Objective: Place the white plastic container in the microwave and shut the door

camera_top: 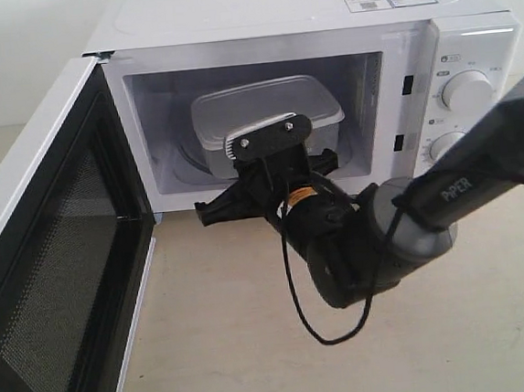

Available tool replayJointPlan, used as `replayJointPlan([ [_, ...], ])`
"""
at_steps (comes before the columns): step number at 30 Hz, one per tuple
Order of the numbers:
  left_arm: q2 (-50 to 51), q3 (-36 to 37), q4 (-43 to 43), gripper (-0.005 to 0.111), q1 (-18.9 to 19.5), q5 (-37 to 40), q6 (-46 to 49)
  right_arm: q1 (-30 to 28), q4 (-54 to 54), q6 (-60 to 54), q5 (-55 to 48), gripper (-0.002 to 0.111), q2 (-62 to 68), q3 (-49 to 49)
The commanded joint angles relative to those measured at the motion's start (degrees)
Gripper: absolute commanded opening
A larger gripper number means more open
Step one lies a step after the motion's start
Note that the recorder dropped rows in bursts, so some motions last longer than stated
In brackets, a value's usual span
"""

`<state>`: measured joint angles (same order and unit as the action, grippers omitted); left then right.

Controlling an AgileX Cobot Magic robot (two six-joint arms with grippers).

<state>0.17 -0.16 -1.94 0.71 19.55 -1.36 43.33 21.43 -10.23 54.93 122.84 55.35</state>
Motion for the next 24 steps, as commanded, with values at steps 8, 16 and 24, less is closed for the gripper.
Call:
replayJointPlan([
  [8,-0.2,0.2,-0.2,0.004,0.1,-0.2,-0.4,-4.4,0.6,-4.8,-9.6,0.000,0.3,8.6],
  [16,-0.2,0.2,-0.2,0.004,0.1,-0.2,-0.4,-2.0,0.9,-4.2,-17.3,0.000,-7.7,1.1],
  [24,-0.2,0.2,-0.2,0.004,0.1,-0.2,-0.4,-1.6,2.2,-4.1,-33.8,0.000,-25.8,-11.5],
])
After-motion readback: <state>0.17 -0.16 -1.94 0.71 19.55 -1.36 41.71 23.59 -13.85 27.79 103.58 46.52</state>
